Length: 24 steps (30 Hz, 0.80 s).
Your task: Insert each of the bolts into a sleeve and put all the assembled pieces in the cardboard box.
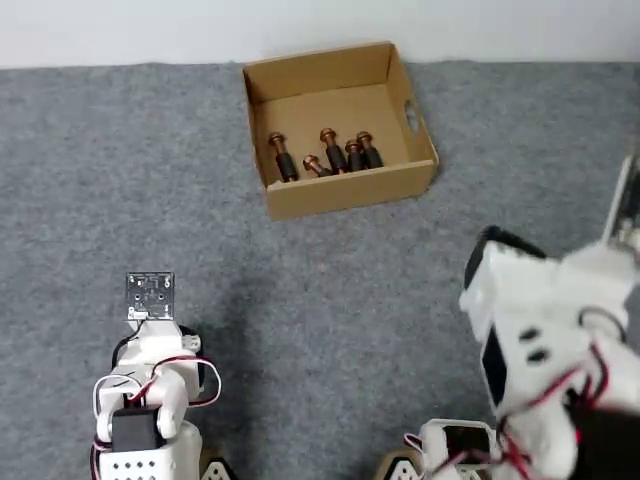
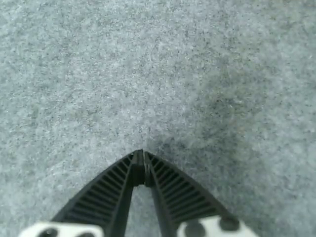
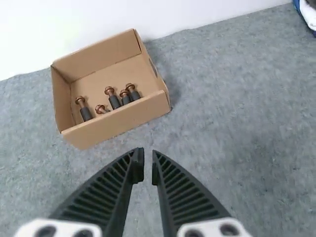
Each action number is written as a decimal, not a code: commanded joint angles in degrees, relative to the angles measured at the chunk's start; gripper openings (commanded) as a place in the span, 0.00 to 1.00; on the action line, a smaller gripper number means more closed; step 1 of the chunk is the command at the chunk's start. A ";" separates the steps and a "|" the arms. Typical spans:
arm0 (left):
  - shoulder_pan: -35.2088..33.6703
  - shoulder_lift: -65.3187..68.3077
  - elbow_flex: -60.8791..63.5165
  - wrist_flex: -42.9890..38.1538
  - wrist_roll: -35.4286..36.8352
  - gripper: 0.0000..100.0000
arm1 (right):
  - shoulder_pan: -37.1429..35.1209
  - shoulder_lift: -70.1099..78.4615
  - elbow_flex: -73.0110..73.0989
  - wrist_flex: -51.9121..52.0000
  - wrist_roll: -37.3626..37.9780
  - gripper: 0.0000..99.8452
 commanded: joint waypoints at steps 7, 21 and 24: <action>-0.44 -0.53 -0.13 0.26 -0.09 0.01 | 0.48 -20.79 28.75 -12.00 -0.35 0.01; -0.44 -0.53 -0.13 0.26 -0.09 0.01 | 0.48 -48.75 60.40 -27.03 -0.18 0.01; -0.53 -0.53 -0.13 0.26 -0.09 0.01 | 0.48 -50.33 61.19 -26.51 -0.18 0.01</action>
